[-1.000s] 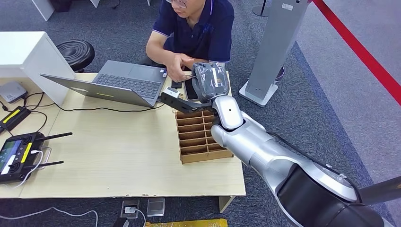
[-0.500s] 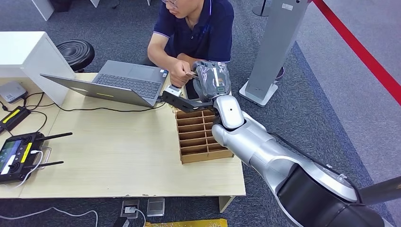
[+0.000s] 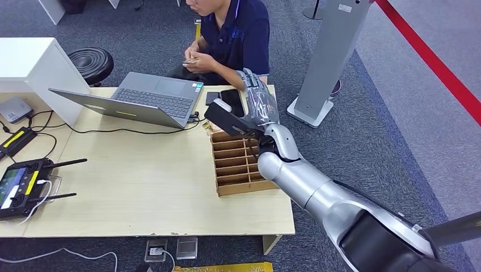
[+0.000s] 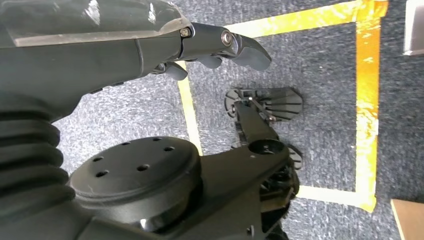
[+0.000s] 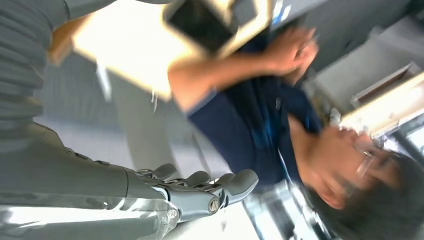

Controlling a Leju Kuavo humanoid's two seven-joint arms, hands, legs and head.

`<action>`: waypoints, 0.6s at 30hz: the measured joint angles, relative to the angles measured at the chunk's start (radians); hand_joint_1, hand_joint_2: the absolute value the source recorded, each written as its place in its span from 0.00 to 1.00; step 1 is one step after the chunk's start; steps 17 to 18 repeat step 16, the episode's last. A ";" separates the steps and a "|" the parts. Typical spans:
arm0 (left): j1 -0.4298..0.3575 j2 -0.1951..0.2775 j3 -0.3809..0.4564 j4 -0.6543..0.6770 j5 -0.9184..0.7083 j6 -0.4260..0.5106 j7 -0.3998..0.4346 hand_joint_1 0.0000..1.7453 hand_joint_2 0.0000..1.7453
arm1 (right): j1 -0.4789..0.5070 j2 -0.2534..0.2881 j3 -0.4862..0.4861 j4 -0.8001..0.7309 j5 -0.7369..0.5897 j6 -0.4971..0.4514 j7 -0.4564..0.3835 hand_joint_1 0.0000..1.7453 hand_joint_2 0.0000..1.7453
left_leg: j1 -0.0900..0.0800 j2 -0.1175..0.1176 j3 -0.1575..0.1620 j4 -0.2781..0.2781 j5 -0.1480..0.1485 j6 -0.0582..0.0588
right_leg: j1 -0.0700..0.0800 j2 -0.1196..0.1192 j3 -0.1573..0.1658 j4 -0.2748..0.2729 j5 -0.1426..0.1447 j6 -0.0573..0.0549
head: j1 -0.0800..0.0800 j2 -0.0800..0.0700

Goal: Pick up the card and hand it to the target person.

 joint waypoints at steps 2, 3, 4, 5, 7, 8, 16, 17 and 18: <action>0.005 0.002 0.001 0.000 0.010 0.002 -0.001 0.00 0.00 | 0.050 -0.029 -0.034 -0.081 -0.131 0.046 -0.050 0.00 1.00 | 0.000 0.000 0.000 0.000 0.000 0.000 | 0.000 0.000 0.000 0.000 0.000 0.000 | 0.000 0.000; 0.007 0.002 0.001 0.000 0.015 0.004 -0.001 0.00 0.00 | 0.078 -0.045 -0.051 -0.124 -0.197 0.068 -0.075 0.00 1.00 | 0.000 0.000 0.000 0.000 0.000 0.000 | 0.000 0.000 0.000 0.000 0.000 0.000 | 0.000 0.000; 0.009 0.003 0.002 0.000 0.020 0.006 -0.002 0.00 0.00 | 0.108 -0.061 -0.068 -0.168 -0.261 0.088 -0.102 0.00 1.00 | 0.000 0.000 0.000 0.000 0.000 0.000 | 0.000 -0.001 0.000 -0.001 0.000 0.000 | 0.000 0.000; 0.011 0.004 0.003 0.000 0.024 0.008 -0.003 0.00 0.00 | 0.140 -0.079 -0.084 -0.213 -0.318 0.102 -0.128 0.00 1.00 | 0.000 0.000 0.000 0.000 0.000 0.000 | 0.000 -0.001 0.000 -0.001 0.000 0.000 | -0.001 0.000; 0.014 0.005 0.004 0.000 0.029 0.010 -0.006 0.00 0.00 | 0.207 -0.117 -0.115 -0.299 -0.403 0.120 -0.175 0.00 1.00 | 0.000 -0.001 0.000 0.000 0.000 0.000 | 0.000 -0.001 0.000 -0.001 0.000 0.000 | -0.001 0.000; 0.015 0.006 0.005 0.000 0.032 0.011 -0.007 0.00 0.00 | 0.243 -0.137 -0.130 -0.342 -0.437 0.127 -0.195 0.00 1.00 | 0.000 -0.001 0.000 0.000 0.000 0.000 | 0.000 0.000 0.000 -0.001 0.000 0.000 | -0.001 0.000; 0.020 0.012 0.016 0.000 0.039 0.028 0.005 0.00 0.00 | 0.524 -0.280 -0.234 -0.641 -0.603 0.178 -0.282 0.00 1.00 | 0.000 -0.001 0.000 0.000 -0.001 0.000 | 0.000 -0.001 0.000 -0.002 0.000 0.000 | -0.001 0.000; 0.020 0.012 0.016 0.000 0.039 0.028 0.005 0.00 0.00 | 0.524 -0.280 -0.234 -0.641 -0.603 0.178 -0.282 0.00 1.00 | 0.000 -0.001 0.000 0.000 -0.001 0.000 | 0.000 -0.001 0.000 -0.002 0.000 0.000 | -0.001 0.000; 0.020 0.012 0.016 0.000 0.039 0.028 0.005 0.00 0.00 | 0.524 -0.280 -0.234 -0.641 -0.603 0.178 -0.282 0.00 1.00 | 0.000 -0.001 0.000 0.000 -0.001 0.000 | 0.000 -0.001 0.000 -0.002 0.000 0.000 | -0.001 0.000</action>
